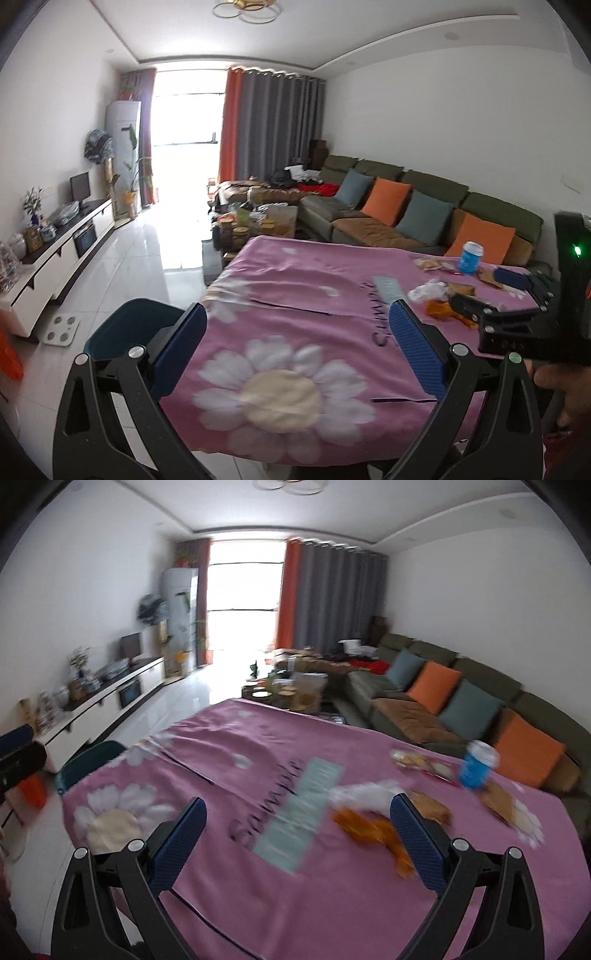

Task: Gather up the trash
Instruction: 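Move both tools back over the table toward the remaining trash, then grasp the white plastic bag with the left tool while the right tool grasps the clear barcode wrapper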

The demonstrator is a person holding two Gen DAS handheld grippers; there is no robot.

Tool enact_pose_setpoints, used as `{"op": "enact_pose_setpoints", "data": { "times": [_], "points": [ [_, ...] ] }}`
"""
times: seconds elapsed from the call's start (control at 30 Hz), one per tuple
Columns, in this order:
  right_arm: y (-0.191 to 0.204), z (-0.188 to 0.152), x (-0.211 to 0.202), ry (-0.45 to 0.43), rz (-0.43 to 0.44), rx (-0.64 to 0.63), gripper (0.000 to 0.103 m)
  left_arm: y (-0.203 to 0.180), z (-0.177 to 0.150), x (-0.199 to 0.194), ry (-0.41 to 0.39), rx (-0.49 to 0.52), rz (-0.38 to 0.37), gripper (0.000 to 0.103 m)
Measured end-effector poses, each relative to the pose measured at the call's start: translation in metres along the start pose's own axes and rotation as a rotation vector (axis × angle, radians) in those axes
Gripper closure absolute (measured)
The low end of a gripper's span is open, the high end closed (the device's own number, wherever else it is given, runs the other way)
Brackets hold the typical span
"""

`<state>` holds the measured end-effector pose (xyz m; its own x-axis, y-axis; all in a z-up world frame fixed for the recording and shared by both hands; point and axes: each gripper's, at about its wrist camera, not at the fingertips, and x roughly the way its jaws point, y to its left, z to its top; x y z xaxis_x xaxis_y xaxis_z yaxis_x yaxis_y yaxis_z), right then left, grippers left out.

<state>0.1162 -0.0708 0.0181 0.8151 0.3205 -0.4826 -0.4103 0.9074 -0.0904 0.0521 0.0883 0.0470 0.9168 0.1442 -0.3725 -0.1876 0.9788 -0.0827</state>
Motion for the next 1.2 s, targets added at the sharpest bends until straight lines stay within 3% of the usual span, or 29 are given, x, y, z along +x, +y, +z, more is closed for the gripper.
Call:
{"op": "enact_pose_setpoints", "data": {
  "times": [0.3, 0.6, 0.83, 1.2],
  "points": [
    [-0.043, -0.045, -0.055, -0.053, -0.116, 0.089, 0.007, -0.041, -0.01, -0.009, -0.037, 0.053, -0.086, 0.006],
    [-0.059, -0.07, -0.091, -0.093, -0.19, 0.117, 0.007, -0.074, -0.025, -0.015, -0.055, 0.106, -0.139, 0.006],
    [-0.076, -0.085, -0.096, -0.082, -0.23, 0.162, 0.007, -0.084, -0.027, -0.007, -0.054, 0.13, -0.164, 0.006],
    [-0.094, -0.086, -0.067, -0.03, -0.243, 0.189, 0.007, -0.086, -0.025, 0.032, 0.01, 0.134, -0.174, 0.006]
  ]
}}
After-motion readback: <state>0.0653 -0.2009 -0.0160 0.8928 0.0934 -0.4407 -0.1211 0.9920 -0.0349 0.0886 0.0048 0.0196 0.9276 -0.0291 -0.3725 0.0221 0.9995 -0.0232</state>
